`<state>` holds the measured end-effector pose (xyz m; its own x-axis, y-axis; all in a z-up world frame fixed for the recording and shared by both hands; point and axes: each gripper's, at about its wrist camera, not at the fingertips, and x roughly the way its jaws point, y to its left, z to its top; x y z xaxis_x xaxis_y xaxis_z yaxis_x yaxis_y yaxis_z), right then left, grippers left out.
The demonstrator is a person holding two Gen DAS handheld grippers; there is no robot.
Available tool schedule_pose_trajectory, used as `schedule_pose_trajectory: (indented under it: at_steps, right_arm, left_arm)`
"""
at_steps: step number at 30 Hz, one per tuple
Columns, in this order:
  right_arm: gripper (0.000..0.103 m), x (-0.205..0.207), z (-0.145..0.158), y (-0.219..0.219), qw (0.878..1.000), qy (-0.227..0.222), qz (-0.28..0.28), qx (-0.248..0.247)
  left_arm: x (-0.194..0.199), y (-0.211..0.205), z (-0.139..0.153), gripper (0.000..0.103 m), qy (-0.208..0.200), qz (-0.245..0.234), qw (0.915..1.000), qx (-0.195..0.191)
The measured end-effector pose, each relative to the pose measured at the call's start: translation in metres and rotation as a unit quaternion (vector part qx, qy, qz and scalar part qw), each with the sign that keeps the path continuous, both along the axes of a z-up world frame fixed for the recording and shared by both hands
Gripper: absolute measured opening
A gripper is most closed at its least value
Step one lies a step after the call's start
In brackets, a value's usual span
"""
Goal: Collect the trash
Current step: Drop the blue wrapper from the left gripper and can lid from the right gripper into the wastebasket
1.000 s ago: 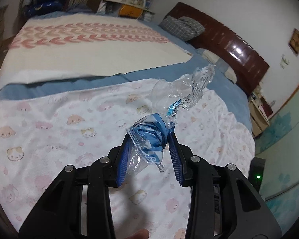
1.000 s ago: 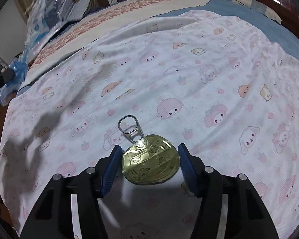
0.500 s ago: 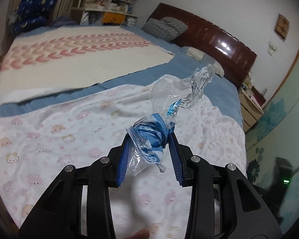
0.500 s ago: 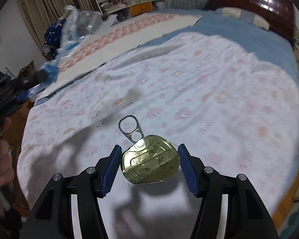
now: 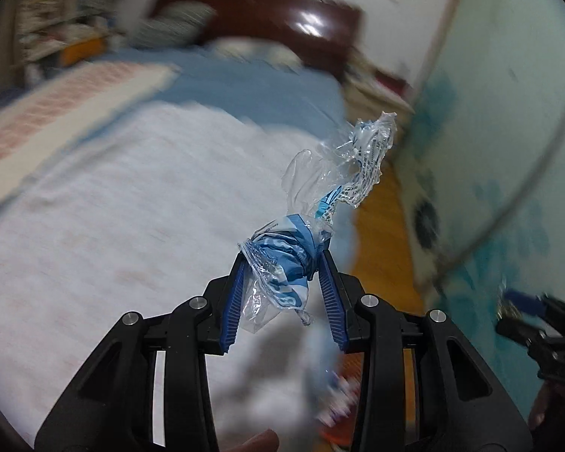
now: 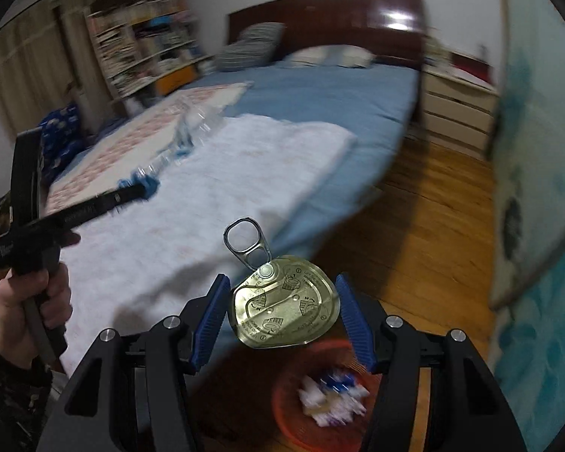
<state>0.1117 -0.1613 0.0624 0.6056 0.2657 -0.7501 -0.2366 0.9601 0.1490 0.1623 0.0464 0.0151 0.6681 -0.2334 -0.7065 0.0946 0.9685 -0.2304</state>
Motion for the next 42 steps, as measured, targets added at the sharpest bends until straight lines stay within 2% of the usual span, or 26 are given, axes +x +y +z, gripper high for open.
schedule_pose_trajectory:
  at_steps: [3, 5, 8, 16, 18, 20, 21, 24, 28, 30, 31, 32, 35, 38, 42]
  right_arm:
    - [0.058, -0.017, -0.031, -0.047, 0.999, 0.027, -0.042, 0.015]
    - [0.058, -0.026, -0.056, -0.071, 0.997, 0.042, -0.067, 0.021]
    - [0.058, -0.031, -0.086, -0.091, 0.994, 0.057, -0.088, 0.039]
    - [0.058, -0.020, -0.165, -0.106, 0.985, 0.127, -0.093, 0.078]
    - [0.058, -0.013, -0.182, -0.107, 0.983, 0.146, -0.093, 0.062]
    - [0.058, -0.006, -0.196, -0.104, 0.981, 0.164, -0.097, 0.026]
    - [0.058, -0.005, -0.204, -0.103, 0.980, 0.171, -0.101, 0.018]
    - [0.058, -0.004, -0.218, -0.105, 0.974, 0.198, -0.103, 0.035]
    - [0.058, -0.004, -0.228, -0.113, 0.971, 0.213, -0.105, 0.032]
    - [0.059, -0.005, -0.232, -0.118, 0.970, 0.218, -0.105, 0.031]
    - [0.062, -0.006, -0.231, -0.119, 0.970, 0.218, -0.105, 0.030]
    - [0.072, -0.008, -0.231, -0.120, 0.970, 0.218, -0.105, 0.027]
    - [0.075, -0.012, -0.224, -0.126, 0.971, 0.209, -0.117, 0.022]
    - [0.077, -0.014, -0.214, -0.139, 0.970, 0.197, -0.137, 0.030]
    - [0.079, -0.015, -0.198, -0.145, 0.972, 0.173, -0.154, 0.049]
  left_arm:
    - [-0.007, -0.056, -0.034, 0.039, 0.044, -0.055, 0.9975, 0.013]
    - [-0.016, -0.086, -0.064, 0.039, 0.082, -0.084, 0.9928, 0.025]
    - [-0.031, -0.112, -0.101, 0.039, 0.120, -0.111, 0.9851, 0.054]
    - [-0.048, -0.141, -0.181, 0.039, 0.198, -0.140, 0.9621, 0.125]
    - [-0.044, -0.149, -0.194, 0.039, 0.217, -0.146, 0.9564, 0.130]
    - [-0.041, -0.154, -0.206, 0.039, 0.241, -0.151, 0.9494, 0.133]
    - [-0.043, -0.158, -0.209, 0.039, 0.245, -0.153, 0.9479, 0.134]
    - [-0.043, -0.167, -0.214, 0.039, 0.249, -0.161, 0.9445, 0.142]
    - [-0.044, -0.174, -0.216, 0.041, 0.247, -0.170, 0.9432, 0.144]
    - [-0.042, -0.179, -0.216, 0.044, 0.243, -0.176, 0.9430, 0.143]
    - [-0.043, -0.181, -0.216, 0.050, 0.242, -0.178, 0.9427, 0.146]
    - [-0.044, -0.183, -0.214, 0.056, 0.239, -0.181, 0.9420, 0.151]
    - [-0.044, -0.183, -0.210, 0.062, 0.236, -0.182, 0.9421, 0.155]
    - [-0.044, -0.179, -0.204, 0.063, 0.231, -0.176, 0.9446, 0.153]
    - [-0.043, -0.166, -0.184, 0.065, 0.207, -0.163, 0.9545, 0.139]
